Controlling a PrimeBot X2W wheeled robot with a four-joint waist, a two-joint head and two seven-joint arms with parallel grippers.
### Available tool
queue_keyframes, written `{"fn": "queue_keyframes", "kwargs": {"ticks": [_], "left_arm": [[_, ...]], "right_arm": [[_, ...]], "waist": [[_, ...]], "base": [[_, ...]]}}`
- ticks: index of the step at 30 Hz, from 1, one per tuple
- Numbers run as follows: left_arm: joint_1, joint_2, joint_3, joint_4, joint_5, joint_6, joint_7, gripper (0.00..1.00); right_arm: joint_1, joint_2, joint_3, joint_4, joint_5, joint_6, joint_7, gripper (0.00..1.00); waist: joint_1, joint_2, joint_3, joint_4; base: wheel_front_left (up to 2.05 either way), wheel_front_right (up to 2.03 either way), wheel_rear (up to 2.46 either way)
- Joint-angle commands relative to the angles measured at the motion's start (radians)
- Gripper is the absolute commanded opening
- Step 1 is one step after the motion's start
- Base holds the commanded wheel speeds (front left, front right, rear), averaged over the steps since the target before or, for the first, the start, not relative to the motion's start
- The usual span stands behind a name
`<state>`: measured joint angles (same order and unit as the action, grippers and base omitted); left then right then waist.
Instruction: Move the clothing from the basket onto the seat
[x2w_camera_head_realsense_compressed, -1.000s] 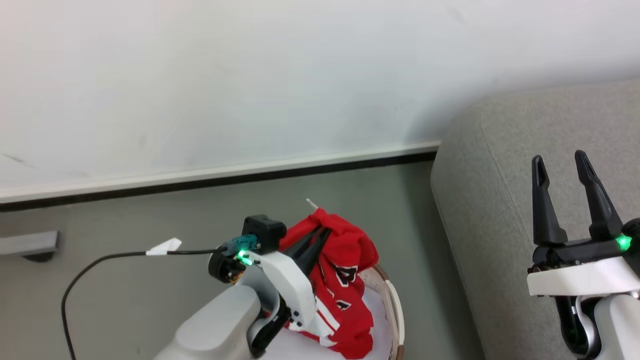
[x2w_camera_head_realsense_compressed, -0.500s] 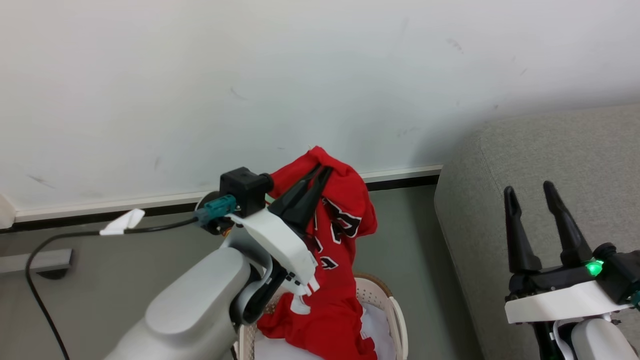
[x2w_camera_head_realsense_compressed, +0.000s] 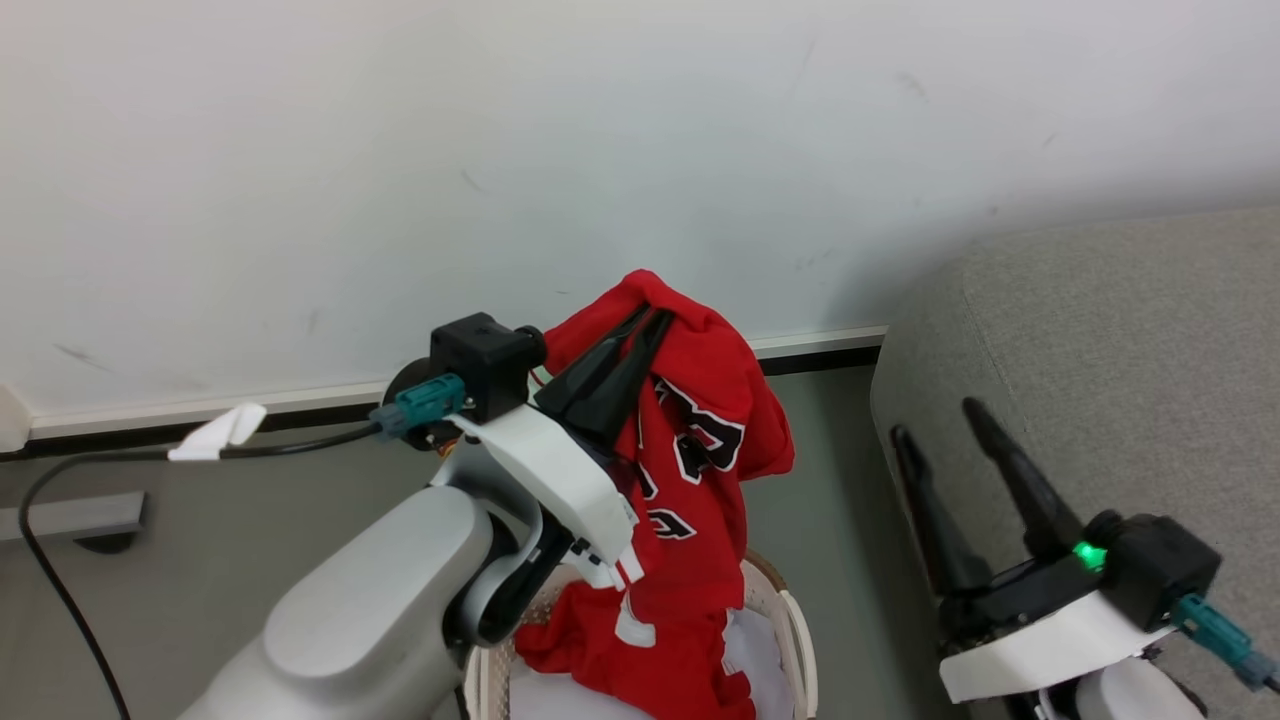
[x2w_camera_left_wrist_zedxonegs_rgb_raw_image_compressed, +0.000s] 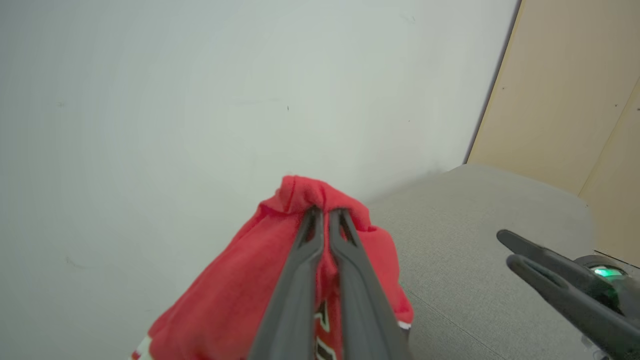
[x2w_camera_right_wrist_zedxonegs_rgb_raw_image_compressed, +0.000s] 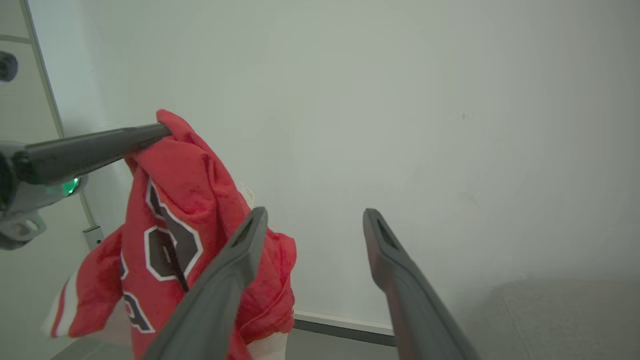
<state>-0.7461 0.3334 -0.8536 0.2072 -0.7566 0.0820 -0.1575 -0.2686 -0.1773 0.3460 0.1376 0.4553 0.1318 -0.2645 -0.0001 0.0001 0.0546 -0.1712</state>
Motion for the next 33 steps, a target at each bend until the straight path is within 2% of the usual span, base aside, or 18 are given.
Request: {"fn": "queue_keyframes", "kwargs": {"ticks": [1, 7, 12, 19, 31, 32, 33], "left_arm": [[-0.008, 0.007, 0.0, -0.012, 0.012, 0.004, 0.004, 0.0], [-0.022, -0.001, -0.009, -0.02, 0.012, 0.0, 0.013, 0.0], [-0.033, -0.021, -0.024, -0.018, 0.014, -0.01, 0.02, 0.0], [-0.043, -0.06, -0.058, -0.016, 0.015, -0.029, 0.027, 0.0], [-0.026, -0.122, -0.113, -0.037, -0.01, -0.061, 0.048, 0.0], [-0.024, -0.124, -0.115, -0.038, -0.011, -0.061, 0.047, 0.0], [-0.023, -0.124, -0.115, -0.037, -0.013, -0.06, 0.047, 0.0]], "right_arm": [[-0.019, -0.028, 0.052, 0.0, 0.028, -0.002, 0.0, 1.0], [-0.058, -0.063, 0.211, 0.035, 0.067, -0.002, 0.0, 1.0], [-0.118, -0.056, 0.328, 0.113, 0.083, -0.002, 0.0, 1.0], [-0.195, -0.038, 0.418, 0.267, 0.126, -0.002, 0.0, 1.0], [-0.282, -0.002, 0.533, 0.426, 0.217, -0.002, 0.0, 1.0], [-0.285, 0.001, 0.535, 0.437, 0.221, -0.002, 0.0, 0.95], [-0.287, 0.004, 0.536, 0.445, 0.225, -0.002, 0.0, 0.47]], "waist": [[0.0001, -0.0001, 0.0, 0.006], [0.0001, -0.0001, 0.002, 0.026], [0.0001, -0.0001, -0.002, 0.056], [0.0001, -0.0001, -0.014, 0.11], [0.0001, -0.0001, -0.036, 0.192], [0.0001, -0.0001, -0.038, 0.196], [0.0001, -0.0001, -0.04, 0.199]], "base": [[0.0, 0.0, 0.0], [0.0, 0.0, 0.0], [0.0, 0.0, 0.0], [0.0, 0.0, 0.0], [0.0, 0.0, 0.0], [0.0, 0.0, 0.0], [0.0, 0.0, 0.0]]}}
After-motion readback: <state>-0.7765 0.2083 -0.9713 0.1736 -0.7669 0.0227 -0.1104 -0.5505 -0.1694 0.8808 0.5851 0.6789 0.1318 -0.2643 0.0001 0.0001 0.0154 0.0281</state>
